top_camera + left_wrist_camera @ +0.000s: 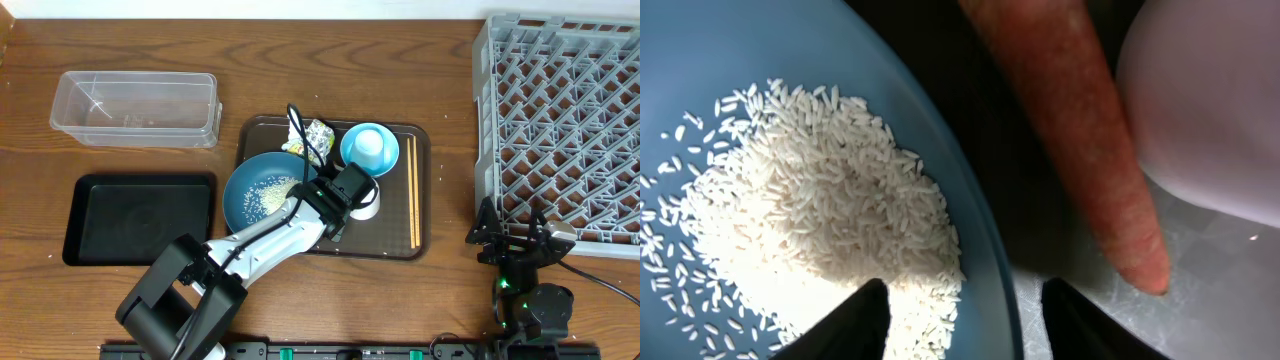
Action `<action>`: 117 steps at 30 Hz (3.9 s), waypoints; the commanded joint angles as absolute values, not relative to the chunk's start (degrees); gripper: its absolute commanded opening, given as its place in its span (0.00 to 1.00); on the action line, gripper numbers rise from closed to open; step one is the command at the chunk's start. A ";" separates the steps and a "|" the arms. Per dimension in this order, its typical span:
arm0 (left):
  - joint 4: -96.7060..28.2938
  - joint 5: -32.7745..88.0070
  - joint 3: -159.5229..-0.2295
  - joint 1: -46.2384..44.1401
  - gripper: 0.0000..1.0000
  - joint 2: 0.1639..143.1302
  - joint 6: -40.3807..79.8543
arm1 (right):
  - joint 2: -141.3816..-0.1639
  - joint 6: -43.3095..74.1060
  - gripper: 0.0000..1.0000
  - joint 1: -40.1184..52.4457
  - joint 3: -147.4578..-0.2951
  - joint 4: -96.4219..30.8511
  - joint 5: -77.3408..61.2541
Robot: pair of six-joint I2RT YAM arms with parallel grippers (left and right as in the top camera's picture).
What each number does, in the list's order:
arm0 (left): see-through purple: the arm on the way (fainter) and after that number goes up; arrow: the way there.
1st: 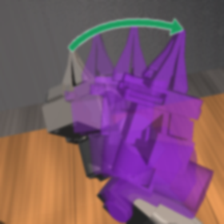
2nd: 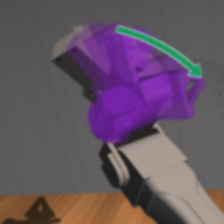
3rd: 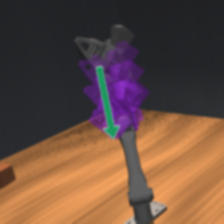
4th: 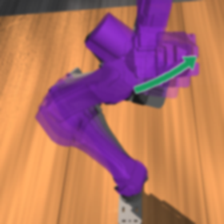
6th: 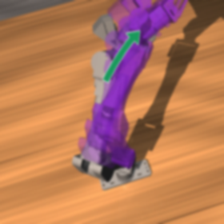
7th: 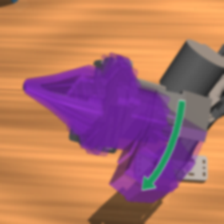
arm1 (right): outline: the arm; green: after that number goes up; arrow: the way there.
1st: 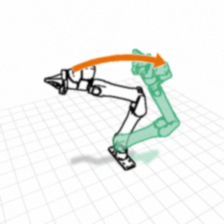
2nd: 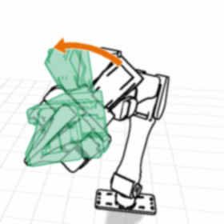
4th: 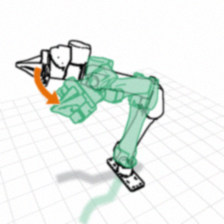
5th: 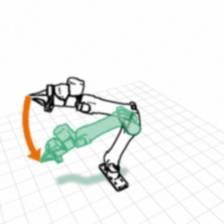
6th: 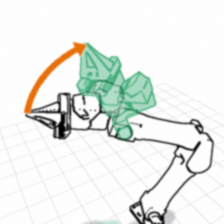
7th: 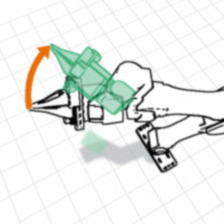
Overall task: Sort waste into correct bins and load items into the dishwasher rack
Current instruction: 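Grasp the blue plate rim with the left gripper and lift, then carry the blue plate left over the black tray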
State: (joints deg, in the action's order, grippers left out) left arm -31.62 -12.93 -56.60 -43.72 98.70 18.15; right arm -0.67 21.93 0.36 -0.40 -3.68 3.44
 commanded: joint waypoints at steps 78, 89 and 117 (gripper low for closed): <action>-31.38 -14.66 -55.53 -43.68 0.05 85.97 13.91 | -0.38 22.24 0.99 0.82 -0.32 -3.90 3.84; -32.27 -14.63 -55.53 -40.42 0.06 82.06 11.35 | -0.38 22.24 0.99 0.82 -0.32 -3.90 3.84; -31.53 7.33 -55.53 -8.91 0.06 75.85 11.14 | -0.38 22.24 0.99 0.82 -0.32 -3.90 3.84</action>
